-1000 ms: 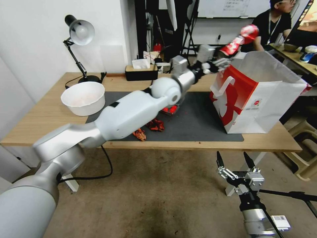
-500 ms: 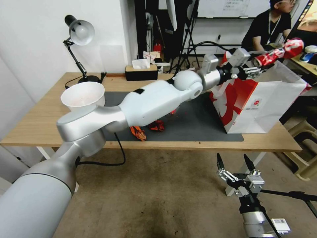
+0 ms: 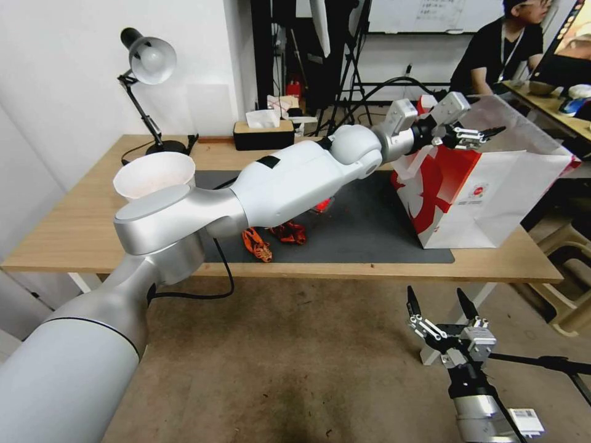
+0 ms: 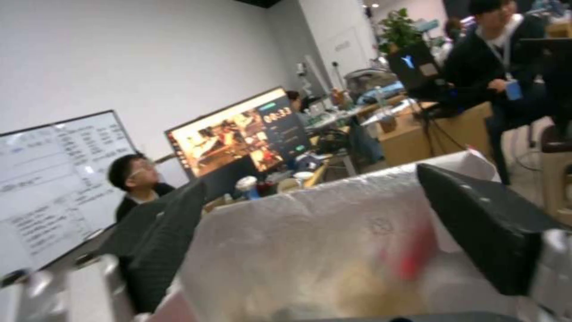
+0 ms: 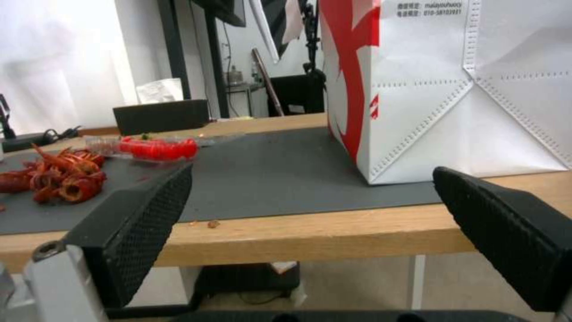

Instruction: Pick up the trash from the table and place it into the takeout bag.

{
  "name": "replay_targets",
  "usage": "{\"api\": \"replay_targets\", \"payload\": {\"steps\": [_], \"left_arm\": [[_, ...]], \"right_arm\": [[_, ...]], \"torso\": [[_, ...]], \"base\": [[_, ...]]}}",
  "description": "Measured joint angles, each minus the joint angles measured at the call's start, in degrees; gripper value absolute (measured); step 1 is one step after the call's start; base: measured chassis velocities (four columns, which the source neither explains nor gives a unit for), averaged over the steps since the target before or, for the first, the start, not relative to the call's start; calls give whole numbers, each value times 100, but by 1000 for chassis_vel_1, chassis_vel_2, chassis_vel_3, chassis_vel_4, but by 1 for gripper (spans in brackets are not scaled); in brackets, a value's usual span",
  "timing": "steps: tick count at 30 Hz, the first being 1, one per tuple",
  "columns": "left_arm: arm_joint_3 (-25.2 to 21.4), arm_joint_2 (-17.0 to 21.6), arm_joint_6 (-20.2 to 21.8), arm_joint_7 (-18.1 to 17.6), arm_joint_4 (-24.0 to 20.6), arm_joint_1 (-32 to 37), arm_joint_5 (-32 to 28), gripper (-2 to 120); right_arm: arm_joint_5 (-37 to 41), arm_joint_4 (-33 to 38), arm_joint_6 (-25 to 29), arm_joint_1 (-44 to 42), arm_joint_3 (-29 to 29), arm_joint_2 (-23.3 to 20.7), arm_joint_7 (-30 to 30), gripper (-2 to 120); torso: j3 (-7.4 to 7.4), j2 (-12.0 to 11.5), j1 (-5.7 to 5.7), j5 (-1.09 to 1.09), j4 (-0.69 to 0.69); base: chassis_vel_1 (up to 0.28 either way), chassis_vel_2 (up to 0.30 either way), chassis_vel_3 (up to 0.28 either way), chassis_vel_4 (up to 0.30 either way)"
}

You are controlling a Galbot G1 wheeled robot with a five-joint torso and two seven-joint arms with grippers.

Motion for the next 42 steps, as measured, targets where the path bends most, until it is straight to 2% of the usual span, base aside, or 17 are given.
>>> {"api": "replay_targets", "payload": {"steps": [6,7,9,10,13,14,16,17,18,19,21,22,24,28,30,36,42], "left_arm": [[-61,77,-47,-216,-73,3,20,100],[-96,128,-53,-385,-139,21,14,100],[-126,309,270,-1110,-509,71,5,100],[-126,309,270,-1110,-509,71,5,100],[-225,777,928,-3068,-1399,290,-122,100],[-225,777,928,-3068,-1399,290,-122,100],[-370,1007,1197,-4457,-1977,628,32,100],[-458,1121,1368,-4948,-2198,811,222,100],[-458,1121,1368,-4948,-2198,811,222,100],[-534,1223,1486,-5449,-2394,1008,434,100],[-633,1332,1594,-5951,-2586,1217,650,100],[-633,1332,1594,-5951,-2586,1217,650,100],[-796,1515,1756,-6411,-2877,1520,908,100],[-974,1894,1710,-6618,-3303,1982,1273,100],[-1252,2358,1551,-6604,-3657,2513,1604,100],[-1701,2892,1502,-6562,-4139,3192,1780,100],[-2380,3480,1416,-6425,-4733,4268,1972,100]], "right_arm": [[12,-12,15,2,0,-16,-3,100],[13,-11,15,9,-8,-16,-4,100],[-3,-8,14,13,-27,-12,-5,100],[-3,-8,14,13,-27,-12,-5,100],[-40,-24,22,-4,-64,-13,-14,100],[-40,-24,22,-4,-64,-13,-14,100],[-46,-43,29,3,-82,-25,-15,100],[-49,-48,29,15,-93,-34,-16,100],[-49,-48,29,15,-93,-34,-16,100],[-50,-49,29,34,-103,-44,-16,100],[-55,-49,29,53,-105,-44,-19,100],[-55,-49,29,53,-105,-44,-19,100],[-59,-48,29,66,-104,-46,-23,100],[-60,-41,29,70,-112,-82,-24,100],[-48,-30,30,77,-114,-144,-26,100],[-32,-15,27,85,-115,-229,-32,100],[-28,11,14,85,-116,-282,-37,100]], "torso": [[0,0,0,0,-1],[0,0,0,0,0],[0,0,0,-1,-1],[0,0,0,-1,-1],[0,0,0,-2,0],[0,0,0,-2,0],[0,0,0,-2,-1],[0,0,0,-2,-2],[0,0,0,-2,-2],[0,0,0,-2,1],[0,0,0,-3,0],[0,0,0,-3,0],[0,0,0,-1,-1],[0,0,-1,-2,0],[0,0,0,-2,0],[0,1,0,-1,0],[0,0,0,-2,-1]], "base": [[0,0,0,0],[0,0,0,0],[0,0,0,0],[0,0,0,0],[0,0,0,0],[0,0,0,0],[0,0,0,0],[0,0,0,0],[0,0,0,0],[0,0,0,0],[0,0,0,0],[0,0,0,0],[0,0,0,0],[0,0,0,0],[0,0,0,0],[0,0,0,0],[0,0,0,0]]}}
